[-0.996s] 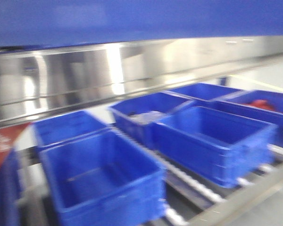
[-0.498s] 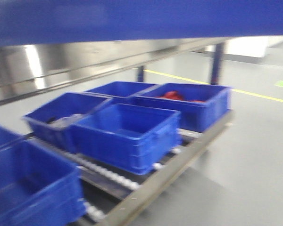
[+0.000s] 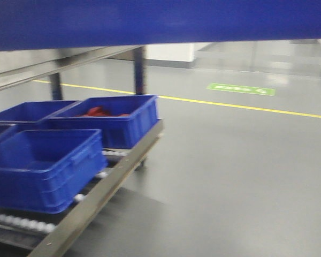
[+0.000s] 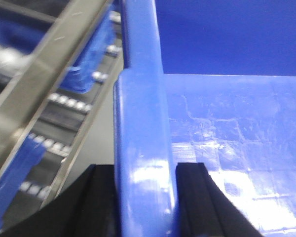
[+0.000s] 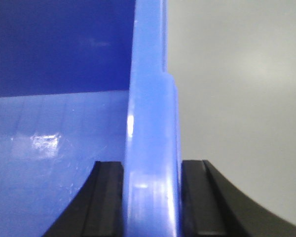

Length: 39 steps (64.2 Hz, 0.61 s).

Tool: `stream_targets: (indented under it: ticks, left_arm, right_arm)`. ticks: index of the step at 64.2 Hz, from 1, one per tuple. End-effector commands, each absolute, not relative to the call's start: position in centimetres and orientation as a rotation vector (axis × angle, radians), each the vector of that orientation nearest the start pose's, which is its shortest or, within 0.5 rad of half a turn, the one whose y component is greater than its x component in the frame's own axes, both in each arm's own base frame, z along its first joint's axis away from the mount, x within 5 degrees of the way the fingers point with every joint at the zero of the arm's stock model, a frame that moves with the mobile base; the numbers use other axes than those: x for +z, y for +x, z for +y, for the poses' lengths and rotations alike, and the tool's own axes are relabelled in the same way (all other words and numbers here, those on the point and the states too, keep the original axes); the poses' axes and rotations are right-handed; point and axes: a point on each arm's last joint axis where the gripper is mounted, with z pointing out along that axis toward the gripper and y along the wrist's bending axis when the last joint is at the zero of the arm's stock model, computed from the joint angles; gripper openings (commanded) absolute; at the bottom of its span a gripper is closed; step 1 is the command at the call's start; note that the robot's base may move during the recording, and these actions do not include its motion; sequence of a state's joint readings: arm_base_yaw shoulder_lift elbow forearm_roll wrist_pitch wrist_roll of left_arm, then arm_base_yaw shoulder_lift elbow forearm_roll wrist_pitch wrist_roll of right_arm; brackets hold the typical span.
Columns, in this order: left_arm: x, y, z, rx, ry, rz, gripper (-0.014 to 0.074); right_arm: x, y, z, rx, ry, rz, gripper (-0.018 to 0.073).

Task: Move blue bin to conveyor side
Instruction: 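Drive the base across the floor holding the bin in both grippers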

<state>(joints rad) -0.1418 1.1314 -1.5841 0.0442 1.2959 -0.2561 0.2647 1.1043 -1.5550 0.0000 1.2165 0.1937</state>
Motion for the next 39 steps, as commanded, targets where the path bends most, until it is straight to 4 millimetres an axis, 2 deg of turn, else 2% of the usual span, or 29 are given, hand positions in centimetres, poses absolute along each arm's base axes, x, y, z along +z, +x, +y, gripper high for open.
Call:
stream_targets:
  ticks: [1, 39]
  left_arm:
    - [49.32, 18.00, -2.13, -0.142, -0.118, 2.217, -0.0018]
    - [49.32, 18.00, -2.13, -0.142, -0.118, 2.217, -0.0018]
  right_arm:
    - [49.79, 17.28, 4.28, 0.212, -0.082, 2.122, -0.0079]
    - [49.79, 17.28, 4.28, 0.212, -0.082, 2.122, -0.0079]
